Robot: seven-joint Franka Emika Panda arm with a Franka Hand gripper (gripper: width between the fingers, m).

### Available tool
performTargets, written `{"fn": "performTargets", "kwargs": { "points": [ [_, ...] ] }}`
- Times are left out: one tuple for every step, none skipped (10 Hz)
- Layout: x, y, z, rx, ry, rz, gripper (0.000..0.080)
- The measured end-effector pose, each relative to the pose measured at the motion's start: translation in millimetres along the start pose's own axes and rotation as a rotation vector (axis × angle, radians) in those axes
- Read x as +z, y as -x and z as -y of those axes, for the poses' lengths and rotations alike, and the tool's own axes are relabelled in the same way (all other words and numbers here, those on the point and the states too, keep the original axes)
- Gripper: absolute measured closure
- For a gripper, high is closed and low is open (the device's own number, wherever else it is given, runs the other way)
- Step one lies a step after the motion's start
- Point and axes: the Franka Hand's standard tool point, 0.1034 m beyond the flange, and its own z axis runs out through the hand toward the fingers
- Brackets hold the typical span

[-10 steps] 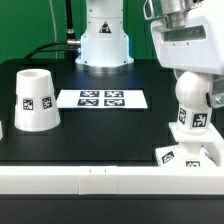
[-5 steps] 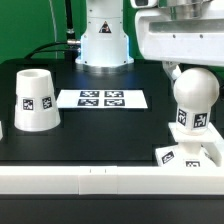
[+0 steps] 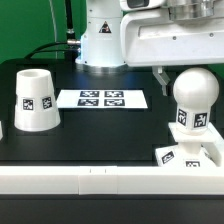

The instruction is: Assemble lamp

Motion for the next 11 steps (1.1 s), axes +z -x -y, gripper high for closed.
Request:
{"fn": "performTargets", "kwargs": {
  "points": [
    [-0.8, -3.1, -2.3, -0.225, 0.035, -0.021, 0.0101],
    [-0.9, -3.0, -2.2, -0.309, 0.042, -0.021, 0.0101],
    [-1.0, -2.9, -2.0, -0.401, 0.049, -0.021, 0.0101],
    [-1.2, -3.1, -2.2, -0.460, 0.050, -0.019, 0.0101],
    [-1.1, -3.5, -2.9, -0.542, 0.051, -0.017, 0.0101],
    [-1.2, -3.8, -3.4, -0.609, 0.052, -0.016, 0.0101],
    [-1.2, -4.0, -3.7, -0.659, 0.053, -0.014, 0.0101],
    [-1.3, -4.5, -4.5, -0.741, 0.053, -0.012, 0.0101],
    [-1.3, -4.8, -5.0, -0.798, 0.054, -0.011, 0.0101],
    [-1.6, -5.0, -5.3, -0.884, 0.060, -0.009, 0.0101],
    [-2.1, -5.2, -5.2, -1.007, 0.071, -0.006, 0.0101]
  ]
}}
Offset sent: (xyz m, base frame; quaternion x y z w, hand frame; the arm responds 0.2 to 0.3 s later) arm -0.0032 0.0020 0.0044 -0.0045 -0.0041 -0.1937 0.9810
